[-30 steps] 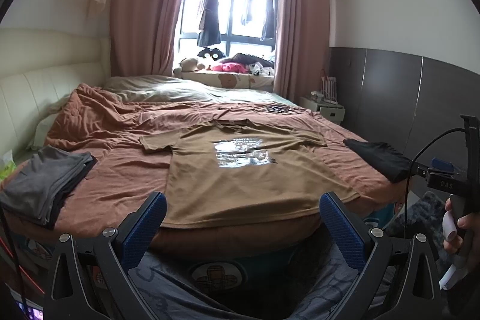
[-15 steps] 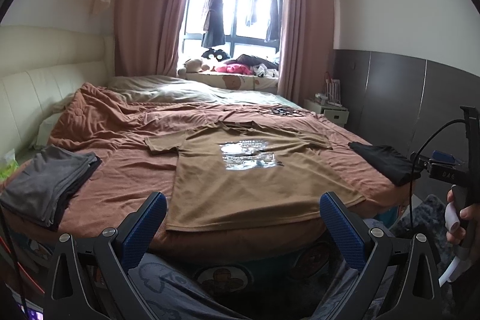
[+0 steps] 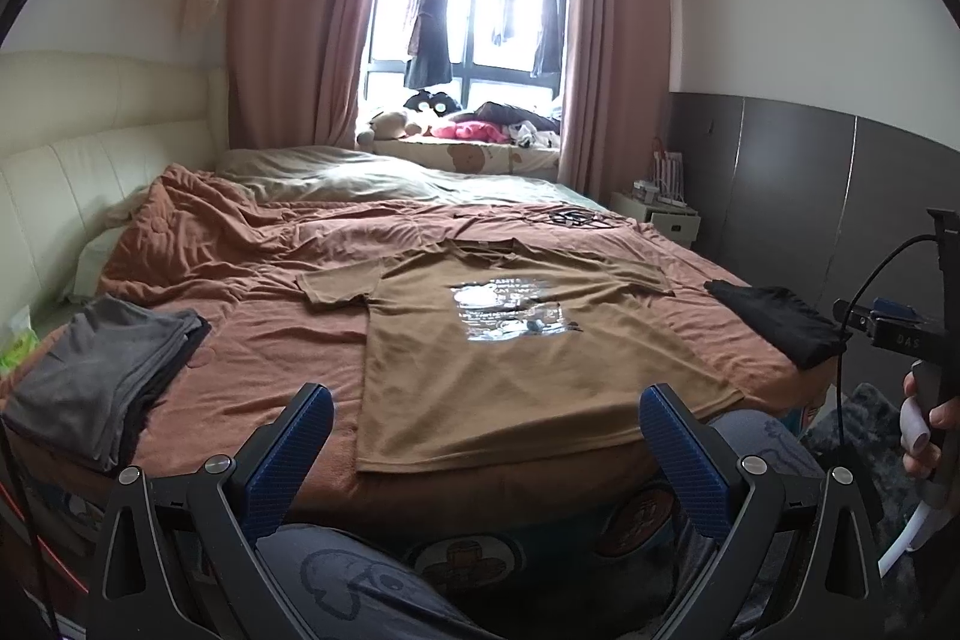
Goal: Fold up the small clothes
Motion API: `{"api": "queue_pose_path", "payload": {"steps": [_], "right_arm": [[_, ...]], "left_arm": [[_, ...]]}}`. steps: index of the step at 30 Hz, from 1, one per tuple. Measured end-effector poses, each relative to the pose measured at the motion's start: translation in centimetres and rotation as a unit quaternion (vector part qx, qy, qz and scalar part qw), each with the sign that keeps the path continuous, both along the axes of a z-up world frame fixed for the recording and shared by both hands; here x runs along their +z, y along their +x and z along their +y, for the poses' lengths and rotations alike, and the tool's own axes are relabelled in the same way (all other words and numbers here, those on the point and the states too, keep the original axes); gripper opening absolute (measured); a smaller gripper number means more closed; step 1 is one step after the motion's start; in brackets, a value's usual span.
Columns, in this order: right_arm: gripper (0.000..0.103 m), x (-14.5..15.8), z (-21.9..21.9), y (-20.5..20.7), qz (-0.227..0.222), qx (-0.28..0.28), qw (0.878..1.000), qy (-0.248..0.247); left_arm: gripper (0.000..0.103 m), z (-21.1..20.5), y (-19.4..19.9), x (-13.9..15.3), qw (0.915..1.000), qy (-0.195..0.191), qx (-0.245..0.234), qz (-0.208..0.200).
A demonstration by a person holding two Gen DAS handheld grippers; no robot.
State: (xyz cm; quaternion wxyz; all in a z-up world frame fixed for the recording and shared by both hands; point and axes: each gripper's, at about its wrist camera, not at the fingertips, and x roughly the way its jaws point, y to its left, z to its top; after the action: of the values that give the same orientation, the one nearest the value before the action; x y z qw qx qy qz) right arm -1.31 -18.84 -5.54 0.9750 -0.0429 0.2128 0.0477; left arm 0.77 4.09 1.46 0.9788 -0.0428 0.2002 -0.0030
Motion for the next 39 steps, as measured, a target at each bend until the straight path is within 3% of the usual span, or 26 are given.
{"api": "queue_pose_path", "payload": {"steps": [7, 14, 23, 29, 39], "right_arm": [[0.103, 0.8, 0.6, 0.3, -0.007, 0.015, 1.0, 0.003], [0.103, -0.5, 0.8, 3.7, 0.004, 0.036, 0.999, 0.006], [0.103, -1.5, 2.5, 11.5, 0.031, 0.043, 0.999, 0.003], [0.103, -1.1, 5.0, 17.7, 0.044, 0.053, 0.998, -0.001], [0.103, -1.7, 9.0, 26.5, 0.071, 0.078, 0.994, -0.009]], "left_arm": [[0.103, 0.9, 1.0, 1.0, 1.0, -0.002, 0.004, -0.002], [0.103, 2.3, 3.5, 1.3, 0.9998, -0.011, 0.018, 0.005], [0.103, 6.4, 10.6, 0.6, 0.9985, -0.011, 0.043, 0.032], [0.102, 10.7, 16.3, -0.5, 0.996, -0.032, 0.062, 0.056], [0.091, 15.6, 25.0, -1.7, 0.9921, -0.05, 0.078, 0.085]]}}
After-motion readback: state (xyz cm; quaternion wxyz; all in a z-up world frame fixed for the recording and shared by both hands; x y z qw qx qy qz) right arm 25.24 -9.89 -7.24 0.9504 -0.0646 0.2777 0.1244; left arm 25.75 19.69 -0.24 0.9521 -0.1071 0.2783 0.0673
